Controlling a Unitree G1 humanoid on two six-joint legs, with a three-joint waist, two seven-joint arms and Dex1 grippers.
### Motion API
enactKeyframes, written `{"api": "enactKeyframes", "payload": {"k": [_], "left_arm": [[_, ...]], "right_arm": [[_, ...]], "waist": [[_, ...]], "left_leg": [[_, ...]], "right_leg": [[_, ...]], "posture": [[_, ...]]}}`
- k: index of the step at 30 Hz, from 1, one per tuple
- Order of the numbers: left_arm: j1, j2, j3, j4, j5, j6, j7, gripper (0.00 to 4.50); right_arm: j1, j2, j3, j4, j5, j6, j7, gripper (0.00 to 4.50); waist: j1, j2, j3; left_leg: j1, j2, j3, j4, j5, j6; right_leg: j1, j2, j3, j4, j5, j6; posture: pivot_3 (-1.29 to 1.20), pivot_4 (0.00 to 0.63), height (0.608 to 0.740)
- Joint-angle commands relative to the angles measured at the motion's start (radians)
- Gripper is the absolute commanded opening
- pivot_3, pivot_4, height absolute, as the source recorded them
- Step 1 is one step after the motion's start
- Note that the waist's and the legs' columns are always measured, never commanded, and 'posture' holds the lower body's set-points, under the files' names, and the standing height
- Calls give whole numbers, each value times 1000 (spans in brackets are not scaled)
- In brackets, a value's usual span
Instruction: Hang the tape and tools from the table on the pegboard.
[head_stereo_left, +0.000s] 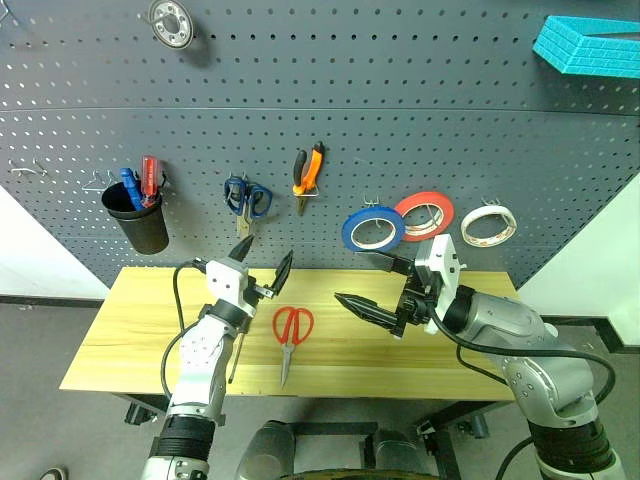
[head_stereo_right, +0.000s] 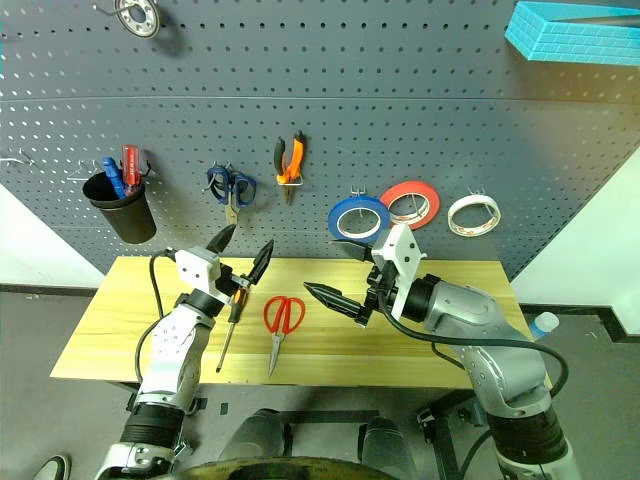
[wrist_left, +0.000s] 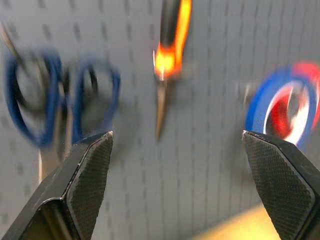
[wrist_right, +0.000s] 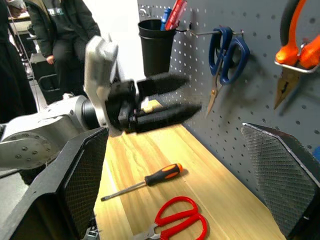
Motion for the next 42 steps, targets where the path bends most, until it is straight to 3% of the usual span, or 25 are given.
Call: {"api": "enactKeyframes", "payload": {"k": [1,7,11,14,21,27,42], "left_arm": [[-4,13,-17,-56,40,173,49,4328],[-16,21,-50,-131,48,534,81,4328],[-94,9,-44,-158,40,869,138,4328],[-153,3,-47,-156,53,978,170,4328],[-273,-53,-8,-98,14,1427,221,4328],[-292,-46,-47,-140,-32,1707,192,4328],[-297,-74,-52,-133,-21,1738,254,4328]], "right_arm": [[-9,1,4,-30,15,-16,-8,4461],[-15,6,21,-52,27,-8,-26,4461],[-30,7,30,-46,27,-12,-31,4461],[-38,8,38,-31,19,-20,-31,4461],[-47,18,59,-12,2,-35,-35,4461],[-47,27,77,-12,-9,-42,-48,4461],[54,-54,71,0,-53,-55,-26,4461]], "waist": [[1,0,0],[0,0,0],[0,0,0],[-1,0,0],[-1,0,0],[-3,0,0],[-3,-1,0]], "left_leg": [[0,0,0,0,0,0],[0,0,0,0,0,0],[0,0,0,0,0,0],[0,0,0,0,0,0],[0,0,0,0,0,0],[0,-1,-1,0,0,0],[0,-1,-1,0,0,0]], "right_leg": [[0,0,0,0,0,0],[0,0,0,0,0,0],[0,0,0,0,0,0],[0,0,0,1,0,0],[0,0,0,1,0,0],[0,0,0,1,0,0],[0,-1,0,1,0,0]], "posture": [[289,0,740],[279,0,740],[282,0,740],[285,0,740],[294,0,740],[293,0,740],[280,0,740]]}}
